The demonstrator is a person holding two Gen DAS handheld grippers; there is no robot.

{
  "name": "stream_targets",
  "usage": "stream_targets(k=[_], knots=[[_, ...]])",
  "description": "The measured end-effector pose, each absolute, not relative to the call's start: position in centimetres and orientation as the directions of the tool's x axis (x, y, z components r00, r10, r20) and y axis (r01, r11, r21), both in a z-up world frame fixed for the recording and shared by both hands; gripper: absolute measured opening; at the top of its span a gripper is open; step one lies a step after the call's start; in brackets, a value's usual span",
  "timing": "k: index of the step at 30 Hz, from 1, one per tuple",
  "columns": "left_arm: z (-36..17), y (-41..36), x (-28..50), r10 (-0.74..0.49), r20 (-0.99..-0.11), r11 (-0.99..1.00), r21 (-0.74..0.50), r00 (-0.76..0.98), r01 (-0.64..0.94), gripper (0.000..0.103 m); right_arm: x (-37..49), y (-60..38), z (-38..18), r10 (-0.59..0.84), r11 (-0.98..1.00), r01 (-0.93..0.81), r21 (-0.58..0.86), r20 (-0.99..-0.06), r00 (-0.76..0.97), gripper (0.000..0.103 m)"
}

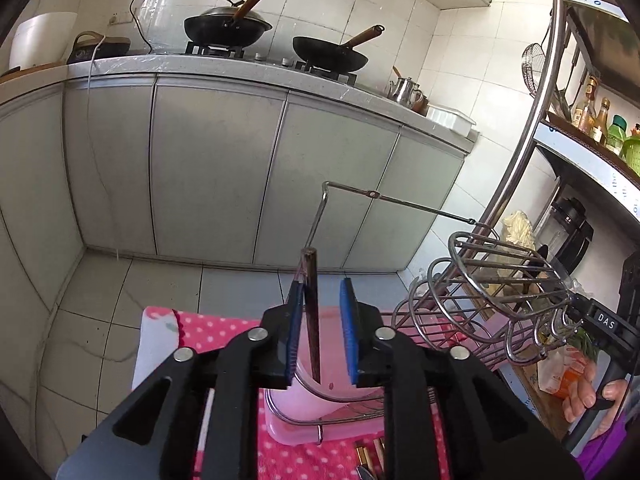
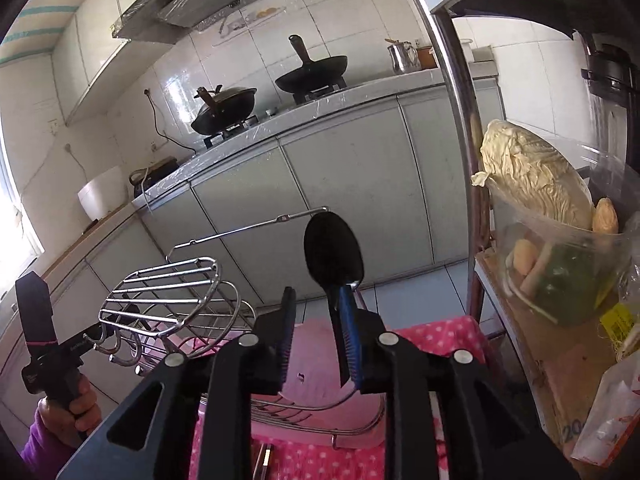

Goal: Organize utensils
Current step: 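Lift the spoon with the right tool while the left tool drops the chopstick into the pink cup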

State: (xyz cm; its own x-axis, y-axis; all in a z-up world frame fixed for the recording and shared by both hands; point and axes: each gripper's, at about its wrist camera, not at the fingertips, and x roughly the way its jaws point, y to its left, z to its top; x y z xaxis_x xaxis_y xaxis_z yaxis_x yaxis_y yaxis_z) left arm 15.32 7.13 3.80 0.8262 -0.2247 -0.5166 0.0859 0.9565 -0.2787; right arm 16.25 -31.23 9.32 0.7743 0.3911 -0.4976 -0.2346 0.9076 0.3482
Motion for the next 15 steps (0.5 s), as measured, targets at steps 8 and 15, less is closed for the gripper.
stream_targets(k=[8, 15], knots=[[5.8, 8.4, 14.4, -0.243, -0.501, 0.947, -0.308, 0.831, 0.091, 0.038, 13.9, -31.5, 10.9, 0.370, 0.921, -0.240, 0.308, -0.493, 0.787, 0.034], [6.0, 8.4, 10.5, -0.192, -0.512, 0.964, -0.257, 0.837, 0.064, 0.038, 10.1, -30.0, 11.0, 0.385, 0.917, -0.266, 0.296, -0.491, 0.781, 0.039]])
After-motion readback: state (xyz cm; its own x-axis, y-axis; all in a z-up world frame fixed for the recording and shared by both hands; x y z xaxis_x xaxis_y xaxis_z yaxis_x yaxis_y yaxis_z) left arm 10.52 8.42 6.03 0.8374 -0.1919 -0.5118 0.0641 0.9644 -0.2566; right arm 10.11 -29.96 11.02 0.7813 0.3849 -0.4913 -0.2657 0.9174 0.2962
